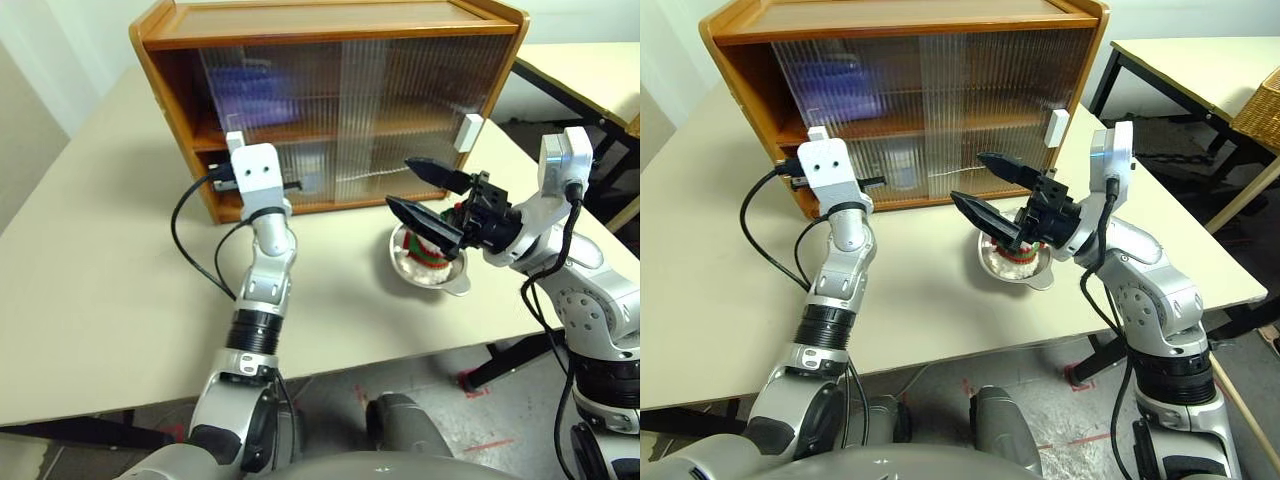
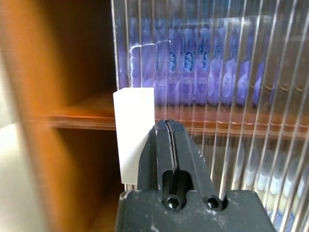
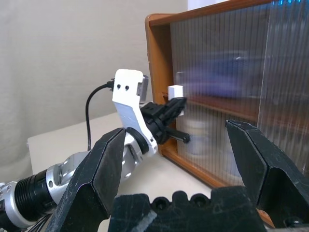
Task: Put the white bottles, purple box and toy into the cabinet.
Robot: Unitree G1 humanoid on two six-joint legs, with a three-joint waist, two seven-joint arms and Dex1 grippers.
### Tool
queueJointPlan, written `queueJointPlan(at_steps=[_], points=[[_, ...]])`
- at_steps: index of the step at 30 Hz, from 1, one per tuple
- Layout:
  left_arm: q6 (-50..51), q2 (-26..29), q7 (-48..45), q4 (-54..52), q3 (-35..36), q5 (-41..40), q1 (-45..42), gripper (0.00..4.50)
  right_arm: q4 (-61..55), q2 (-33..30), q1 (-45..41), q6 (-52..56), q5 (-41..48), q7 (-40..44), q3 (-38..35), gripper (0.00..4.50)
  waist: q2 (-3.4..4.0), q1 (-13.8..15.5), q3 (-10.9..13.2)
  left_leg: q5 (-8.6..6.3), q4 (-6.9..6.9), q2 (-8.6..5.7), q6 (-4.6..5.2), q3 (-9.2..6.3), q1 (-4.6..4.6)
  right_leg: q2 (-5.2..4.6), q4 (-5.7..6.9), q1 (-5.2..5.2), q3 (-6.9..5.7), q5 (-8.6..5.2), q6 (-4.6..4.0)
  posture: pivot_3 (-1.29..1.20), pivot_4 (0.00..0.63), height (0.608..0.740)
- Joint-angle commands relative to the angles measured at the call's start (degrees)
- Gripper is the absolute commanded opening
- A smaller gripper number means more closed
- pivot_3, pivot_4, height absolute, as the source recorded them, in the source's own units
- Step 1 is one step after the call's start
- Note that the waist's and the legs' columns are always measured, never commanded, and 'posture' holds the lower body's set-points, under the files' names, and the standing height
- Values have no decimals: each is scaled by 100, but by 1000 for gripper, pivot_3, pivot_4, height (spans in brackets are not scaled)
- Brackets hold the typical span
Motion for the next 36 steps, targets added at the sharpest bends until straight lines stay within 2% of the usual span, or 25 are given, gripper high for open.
queueJointPlan(at_steps=[1, 20, 28, 32, 36], points=[[138, 61, 111, -63, 84, 122, 66, 30, 125, 26, -51, -80, -97, 37, 76, 4500, 0, 39, 0, 0, 0, 0, 0, 0, 0, 0, 0, 0, 0, 0, 0, -16, 0, 740], [282, 251, 664, 46, 460, 211, 23, 30, 189, 87, -91, -100, -165, 76, 62, 4500, -1, 16, 0, 0, -1, 1, 0, 2, 2, 1, 0, 0, 2, 5, -5, -19, 0, 740], [75, 44, -77, 31, 206, -163, 82, 30, 194, 91, -117, -96, -187, 69, 61, 4500, -1, 43, -1, 0, -7, 0, 0, 3, 6, 0, 0, 0, 2, 5, -6, -19, 0, 740], [-216, -20, -1016, 6, -95, -510, 149, 30, 190, 105, -132, -97, -210, 73, 74, 4500, -1, 52, -1, 0, -5, -2, 0, 5, 1, -1, -4, 0, 1, 5, -6, -20, 0, 740], [-278, 150, -2003, -155, -519, -639, 332, 30, 208, 92, -126, -99, -244, 114, 94, 4500, -1, 43, -1, 0, -6, -2, 0, 21, -1, 0, -6, 0, 1, 3, -10, -19, 0, 740]])
